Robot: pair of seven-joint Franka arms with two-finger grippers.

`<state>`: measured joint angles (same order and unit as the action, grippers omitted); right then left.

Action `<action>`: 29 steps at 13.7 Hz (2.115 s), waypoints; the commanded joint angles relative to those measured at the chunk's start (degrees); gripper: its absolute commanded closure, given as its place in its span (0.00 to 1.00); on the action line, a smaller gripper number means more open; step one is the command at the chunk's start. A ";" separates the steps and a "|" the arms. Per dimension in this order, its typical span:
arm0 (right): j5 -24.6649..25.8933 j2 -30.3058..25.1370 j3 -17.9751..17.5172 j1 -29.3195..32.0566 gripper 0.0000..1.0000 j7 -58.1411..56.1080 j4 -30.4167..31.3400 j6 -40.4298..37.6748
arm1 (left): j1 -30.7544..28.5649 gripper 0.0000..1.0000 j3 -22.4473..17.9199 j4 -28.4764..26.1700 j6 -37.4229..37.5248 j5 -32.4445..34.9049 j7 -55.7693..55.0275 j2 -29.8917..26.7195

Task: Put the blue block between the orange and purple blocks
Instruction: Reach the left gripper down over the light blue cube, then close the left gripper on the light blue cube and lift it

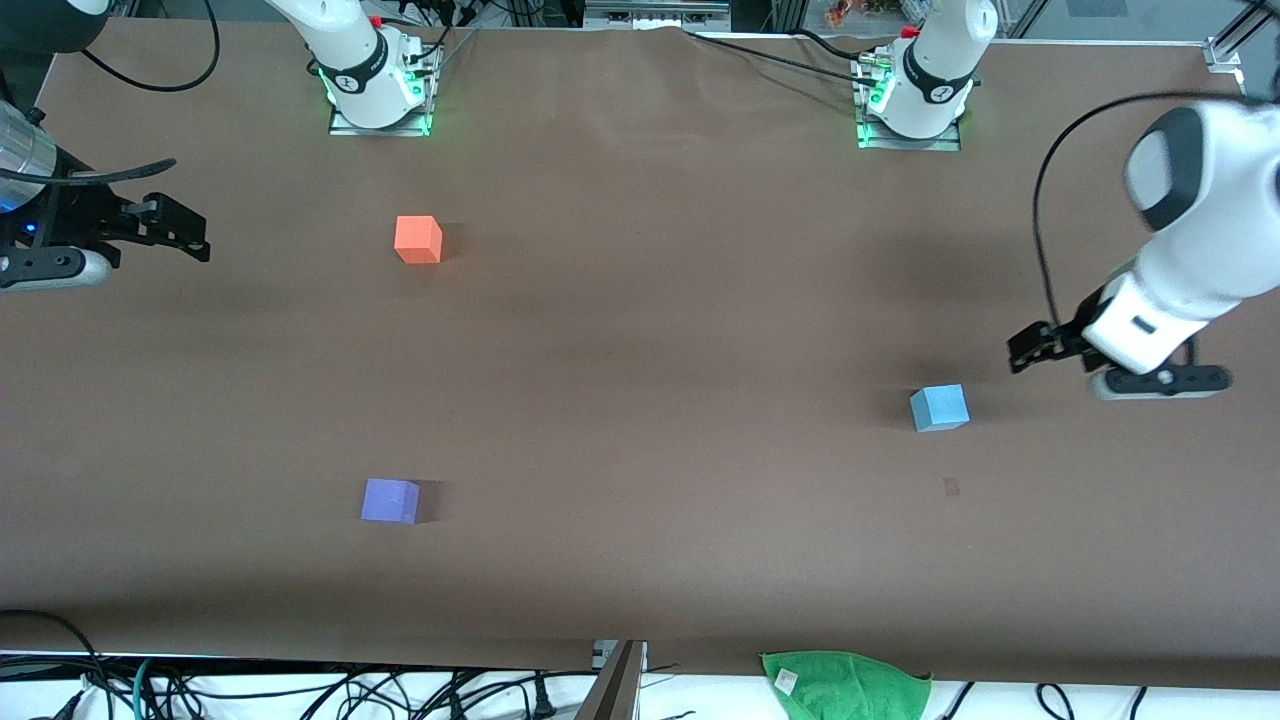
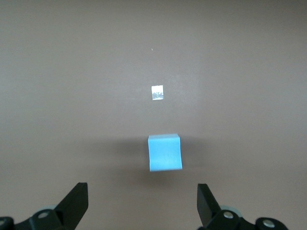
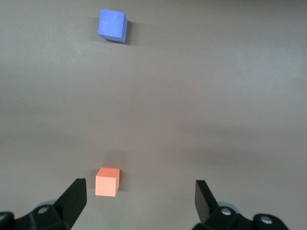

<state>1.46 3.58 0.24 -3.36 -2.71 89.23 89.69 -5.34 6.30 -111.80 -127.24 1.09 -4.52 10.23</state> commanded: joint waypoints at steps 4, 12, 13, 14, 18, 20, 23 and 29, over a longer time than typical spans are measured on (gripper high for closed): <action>-0.84 0.38 0.11 0.11 0.00 -0.80 -1.16 -0.21 | 3.66 0.00 0.03 -4.22 -8.18 0.93 -8.03 6.72; -0.76 0.55 0.02 -0.07 0.00 -0.71 -1.60 -0.30 | 4.55 0.00 -1.29 -3.95 -14.35 3.13 -9.01 13.23; -0.76 0.55 0.02 -0.07 0.00 -0.80 -1.60 -0.30 | 4.55 0.00 -1.38 -3.95 -14.43 3.39 -9.01 14.28; -0.67 0.55 0.02 0.02 0.00 -1.15 -1.60 -0.30 | 4.55 0.00 -1.47 -3.78 -14.44 3.40 -9.01 15.16; -0.67 0.55 0.11 0.02 0.00 -1.15 -1.60 -0.30 | 5.42 0.00 -2.35 -3.51 -14.52 3.31 -9.01 17.27; -0.67 0.55 0.11 0.02 0.00 -1.07 -1.60 -0.30 | 6.04 0.01 -3.13 -3.51 -16.27 3.40 -9.01 17.98; -0.67 0.55 0.11 0.10 0.00 -1.07 -1.60 -0.30 | 7.10 0.33 -4.19 -3.51 -19.00 3.40 -8.66 19.12; -0.67 0.55 0.11 0.19 0.00 -1.07 -1.60 -0.30 | 8.94 1.00 -5.51 -3.33 -17.43 3.57 -4.53 13.79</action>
<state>1.45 3.58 0.25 -3.35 -2.80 89.09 89.72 1.81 1.71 -114.98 -146.28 3.40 -9.73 28.23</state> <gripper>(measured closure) 0.000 0.405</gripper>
